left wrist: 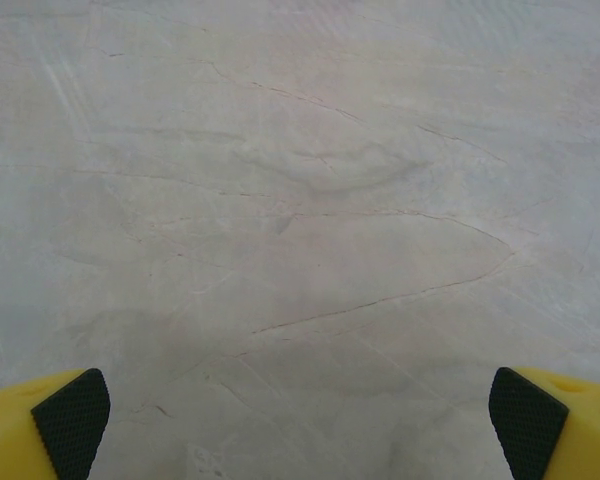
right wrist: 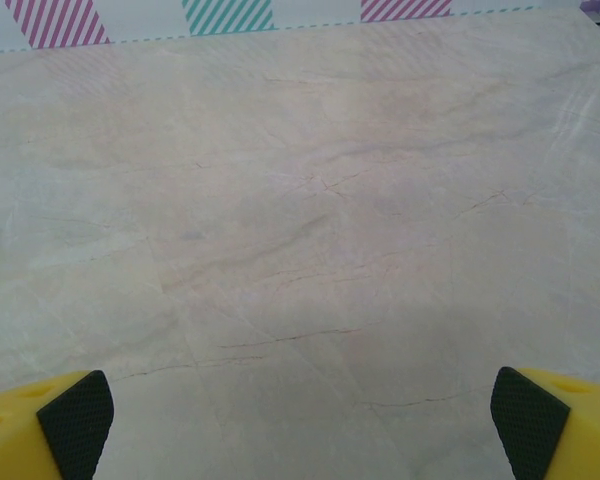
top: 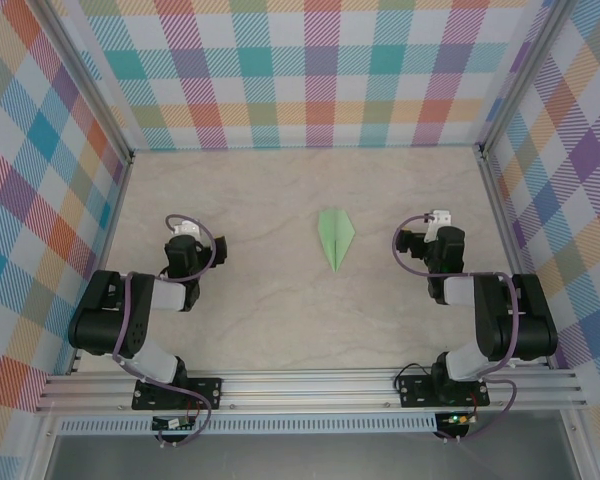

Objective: Fold a paper plane with a square sheet of paper (fold left side to right side)
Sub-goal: Reset both arms

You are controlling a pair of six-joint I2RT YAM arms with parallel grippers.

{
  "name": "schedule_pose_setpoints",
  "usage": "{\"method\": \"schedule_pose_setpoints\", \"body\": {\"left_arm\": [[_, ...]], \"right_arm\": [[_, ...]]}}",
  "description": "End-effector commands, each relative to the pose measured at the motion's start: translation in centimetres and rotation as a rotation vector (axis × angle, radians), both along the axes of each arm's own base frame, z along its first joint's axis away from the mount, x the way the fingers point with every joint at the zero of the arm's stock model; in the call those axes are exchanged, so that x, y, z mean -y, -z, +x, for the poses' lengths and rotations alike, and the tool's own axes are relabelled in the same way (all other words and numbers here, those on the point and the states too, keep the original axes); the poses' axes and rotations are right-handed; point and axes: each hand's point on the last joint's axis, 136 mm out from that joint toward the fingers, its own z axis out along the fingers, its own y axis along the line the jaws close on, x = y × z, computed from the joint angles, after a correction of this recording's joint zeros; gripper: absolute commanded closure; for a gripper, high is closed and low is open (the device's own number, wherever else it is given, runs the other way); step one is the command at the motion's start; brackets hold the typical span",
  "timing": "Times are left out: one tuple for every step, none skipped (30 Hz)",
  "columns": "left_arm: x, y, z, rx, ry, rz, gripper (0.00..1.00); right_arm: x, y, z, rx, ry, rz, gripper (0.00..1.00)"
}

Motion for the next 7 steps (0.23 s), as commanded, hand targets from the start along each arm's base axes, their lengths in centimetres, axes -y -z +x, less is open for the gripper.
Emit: {"method": "schedule_pose_setpoints", "body": {"left_arm": [[-0.11,-1.54,0.92,0.05,0.008,-0.001,0.0],[-0.1,-1.52,0.9,0.049,0.009,-0.002,0.0],[-0.1,-1.53,0.92,0.049,0.009,-0.001,0.0],[-0.11,-1.5,0.89,0.049,0.008,-0.002,0.0],[-0.11,-1.54,0.92,0.05,0.008,-0.002,0.0],[-0.12,-1.56,0.91,0.05,0.008,-0.002,0.0],[-0.08,-1.54,0.91,0.05,0.01,-0.002,0.0]], "right_arm": [[-0.5,-0.43,0.29,0.021,-0.032,0.011,0.0],[-0.55,-0.47,0.29,0.022,-0.033,0.012,0.0],[-0.55,-0.48,0.3,0.023,-0.034,0.011,0.0],[-0.55,-0.49,0.3,0.023,-0.034,0.011,0.0],[-0.55,-0.49,0.3,0.023,-0.033,0.012,0.0],[-0.52,-0.48,0.29,0.024,-0.033,0.011,0.0],[-0.5,-0.46,0.27,0.023,-0.033,0.011,0.0]]}}
